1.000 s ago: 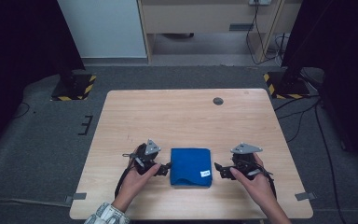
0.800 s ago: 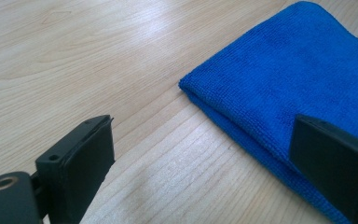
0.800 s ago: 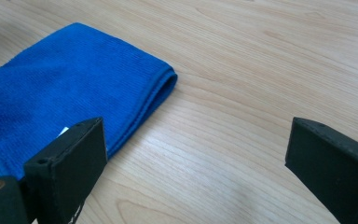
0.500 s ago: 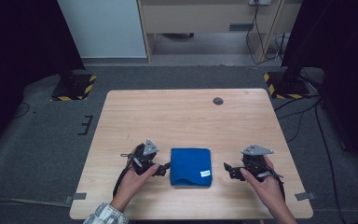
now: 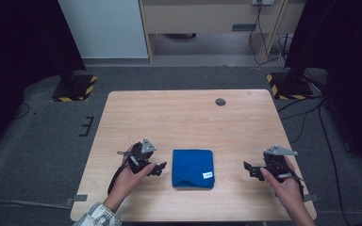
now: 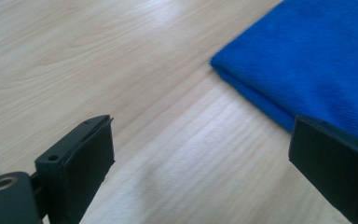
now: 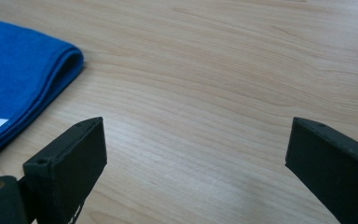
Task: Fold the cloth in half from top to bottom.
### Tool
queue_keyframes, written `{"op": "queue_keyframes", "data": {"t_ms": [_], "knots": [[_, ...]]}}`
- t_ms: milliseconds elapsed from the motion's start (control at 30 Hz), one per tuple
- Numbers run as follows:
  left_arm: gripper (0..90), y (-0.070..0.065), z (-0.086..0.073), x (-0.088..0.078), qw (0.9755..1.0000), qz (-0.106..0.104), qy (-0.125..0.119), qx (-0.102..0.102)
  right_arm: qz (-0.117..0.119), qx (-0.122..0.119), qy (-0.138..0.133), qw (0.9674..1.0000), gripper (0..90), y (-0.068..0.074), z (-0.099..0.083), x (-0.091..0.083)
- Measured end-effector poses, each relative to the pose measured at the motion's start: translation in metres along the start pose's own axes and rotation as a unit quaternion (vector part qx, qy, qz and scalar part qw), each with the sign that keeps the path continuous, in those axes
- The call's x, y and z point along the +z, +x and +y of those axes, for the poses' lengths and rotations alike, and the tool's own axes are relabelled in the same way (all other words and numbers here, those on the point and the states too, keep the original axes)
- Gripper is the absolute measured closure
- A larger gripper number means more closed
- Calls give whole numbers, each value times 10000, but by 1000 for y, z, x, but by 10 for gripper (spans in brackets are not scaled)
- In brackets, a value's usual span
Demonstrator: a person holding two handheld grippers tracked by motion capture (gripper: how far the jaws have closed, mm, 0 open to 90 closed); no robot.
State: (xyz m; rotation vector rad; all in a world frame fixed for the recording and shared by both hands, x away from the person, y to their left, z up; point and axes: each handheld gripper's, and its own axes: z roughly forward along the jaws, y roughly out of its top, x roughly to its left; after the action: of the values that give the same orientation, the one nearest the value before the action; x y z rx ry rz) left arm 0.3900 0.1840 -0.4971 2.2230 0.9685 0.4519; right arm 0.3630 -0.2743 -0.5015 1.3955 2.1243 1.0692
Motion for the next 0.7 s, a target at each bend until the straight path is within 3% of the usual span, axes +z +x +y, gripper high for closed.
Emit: {"op": "queue_keyframes", "data": {"t_ms": [200, 367, 467, 700], "knots": [[59, 16, 5, -3, 10000, 59, 19, -3, -14, 109, 22, 9999, 56, -12, 1, 4], [55, 26, 7, -4, 10000, -23, 5, 21, -13, 114, 84, 9999, 49, -19, 8, 11], [55, 37, 4, -1, 9999, -39, 65, -124, -53, 63, 114, 9999, 48, -21, 16, 18], [55, 53, 1, 5, 9995, 105, 224, -198, -134, 52, 196, 9997, 50, -29, 30, 32]]}}
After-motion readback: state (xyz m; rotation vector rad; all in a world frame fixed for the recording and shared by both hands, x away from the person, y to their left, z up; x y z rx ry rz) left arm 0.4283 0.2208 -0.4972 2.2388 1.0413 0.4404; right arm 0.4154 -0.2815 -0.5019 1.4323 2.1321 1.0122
